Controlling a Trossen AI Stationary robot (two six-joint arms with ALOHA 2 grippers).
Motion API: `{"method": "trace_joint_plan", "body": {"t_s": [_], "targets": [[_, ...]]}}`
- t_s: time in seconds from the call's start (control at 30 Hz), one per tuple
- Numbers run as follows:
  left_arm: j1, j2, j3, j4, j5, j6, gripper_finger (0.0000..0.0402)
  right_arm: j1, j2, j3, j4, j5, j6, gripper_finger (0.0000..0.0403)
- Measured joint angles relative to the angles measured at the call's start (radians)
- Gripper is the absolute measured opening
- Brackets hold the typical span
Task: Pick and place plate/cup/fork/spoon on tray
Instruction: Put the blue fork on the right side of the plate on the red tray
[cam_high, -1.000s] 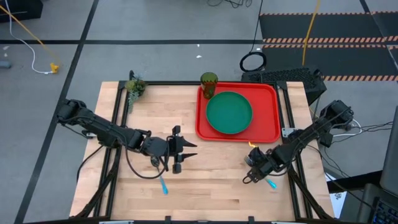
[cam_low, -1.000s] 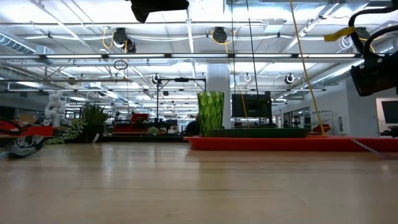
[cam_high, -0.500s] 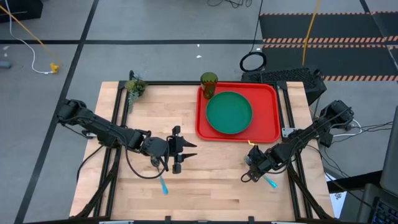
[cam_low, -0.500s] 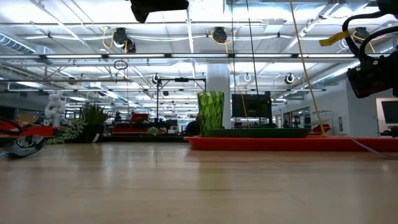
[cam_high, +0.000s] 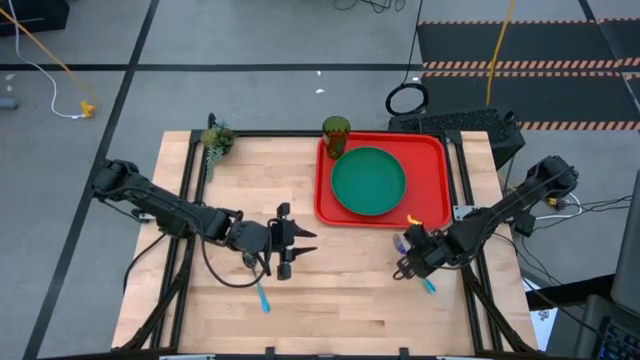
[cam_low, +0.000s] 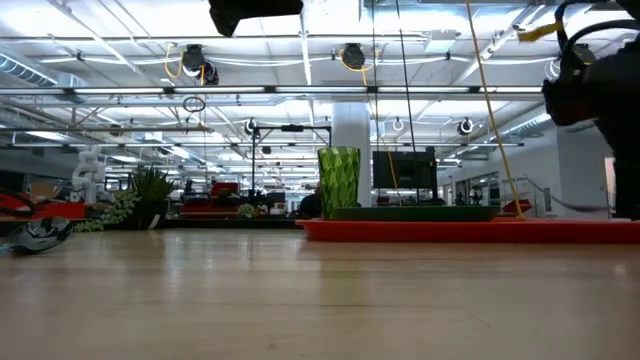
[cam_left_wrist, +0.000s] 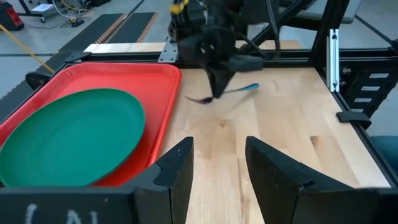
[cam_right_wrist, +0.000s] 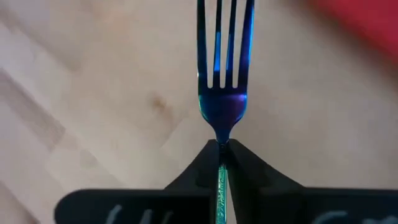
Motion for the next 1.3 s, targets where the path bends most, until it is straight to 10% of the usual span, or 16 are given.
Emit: {"method": "trace_joint_plan", "body": {"t_s": [1.3], "targets": [[0.000, 0.000, 0.000, -0.001, 0.000, 0.059, 0.0150, -0.533, -0.502, 0.003, -0.053, 0.355, -0.471, 0.0008]]}}
